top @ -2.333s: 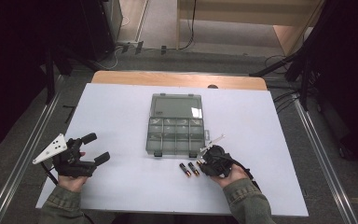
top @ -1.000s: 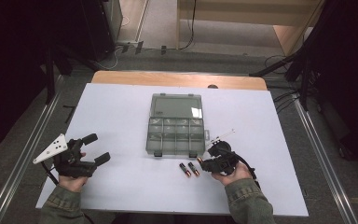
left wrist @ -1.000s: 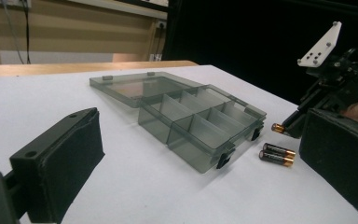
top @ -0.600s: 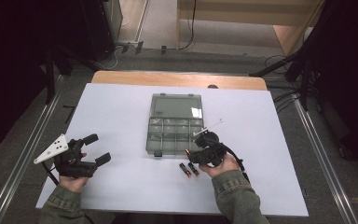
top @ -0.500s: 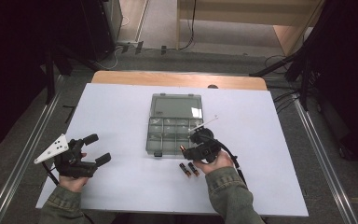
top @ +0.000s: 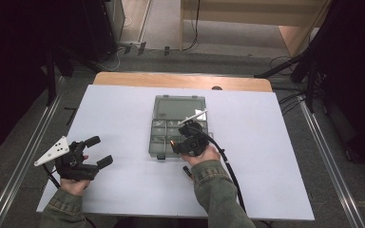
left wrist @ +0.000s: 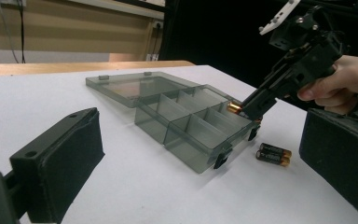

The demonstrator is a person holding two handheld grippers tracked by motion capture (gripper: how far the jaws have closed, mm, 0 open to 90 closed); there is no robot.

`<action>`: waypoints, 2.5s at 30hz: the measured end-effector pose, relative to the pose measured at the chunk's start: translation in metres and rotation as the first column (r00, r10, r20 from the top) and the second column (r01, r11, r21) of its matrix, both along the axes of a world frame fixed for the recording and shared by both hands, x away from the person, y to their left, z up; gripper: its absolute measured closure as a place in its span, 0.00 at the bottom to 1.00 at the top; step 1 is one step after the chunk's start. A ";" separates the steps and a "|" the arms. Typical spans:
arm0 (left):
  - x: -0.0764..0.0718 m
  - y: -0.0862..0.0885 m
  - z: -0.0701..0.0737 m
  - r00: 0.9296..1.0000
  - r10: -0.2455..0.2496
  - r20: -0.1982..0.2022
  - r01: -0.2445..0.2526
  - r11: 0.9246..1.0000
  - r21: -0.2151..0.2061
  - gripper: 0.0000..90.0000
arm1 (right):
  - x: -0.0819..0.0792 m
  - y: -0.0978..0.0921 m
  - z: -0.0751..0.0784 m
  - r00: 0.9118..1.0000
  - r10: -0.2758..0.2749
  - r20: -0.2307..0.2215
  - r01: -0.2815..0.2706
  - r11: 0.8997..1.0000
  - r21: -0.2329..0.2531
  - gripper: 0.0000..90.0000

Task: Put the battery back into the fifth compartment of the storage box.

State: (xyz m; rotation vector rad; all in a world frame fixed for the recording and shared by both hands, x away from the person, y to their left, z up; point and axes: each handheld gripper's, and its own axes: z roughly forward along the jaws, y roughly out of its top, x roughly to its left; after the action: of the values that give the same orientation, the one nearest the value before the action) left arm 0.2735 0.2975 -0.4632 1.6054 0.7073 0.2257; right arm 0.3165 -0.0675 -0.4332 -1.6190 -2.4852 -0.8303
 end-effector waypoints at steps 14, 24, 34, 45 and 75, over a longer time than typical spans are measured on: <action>0.001 0.000 0.000 1.000 -0.004 -0.004 0.004 1.000 -0.001 0.00 | 0.022 0.040 0.000 0.999 -0.041 -0.033 0.042 0.999 0.030 0.87; 0.003 0.000 -0.001 1.000 -0.008 -0.002 0.008 1.000 -0.002 0.00 | 0.032 0.047 -0.012 0.991 -0.121 -0.061 0.126 0.988 0.090 0.83; 0.002 -0.001 -0.001 1.000 -0.009 -0.003 0.009 1.000 0.001 0.00 | 0.023 0.035 -0.011 0.995 -0.091 -0.041 0.095 0.986 0.134 0.46; 0.004 -0.001 -0.001 1.000 -0.005 -0.004 0.005 1.000 0.001 0.00 | 0.008 0.007 -0.007 0.999 -0.051 0.003 0.051 0.997 0.066 0.21; 0.006 -0.006 -0.002 1.000 -0.019 -0.005 0.019 1.000 0.024 0.00 | -0.055 -0.055 -0.016 1.000 0.019 0.015 -0.017 0.992 -0.123 0.00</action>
State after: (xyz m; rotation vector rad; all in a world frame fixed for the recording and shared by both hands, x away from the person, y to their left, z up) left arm 0.2800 0.2916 -0.4649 1.6353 0.6949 0.2176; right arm 0.2616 -0.1228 -0.4497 -1.6296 -2.6063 -0.7036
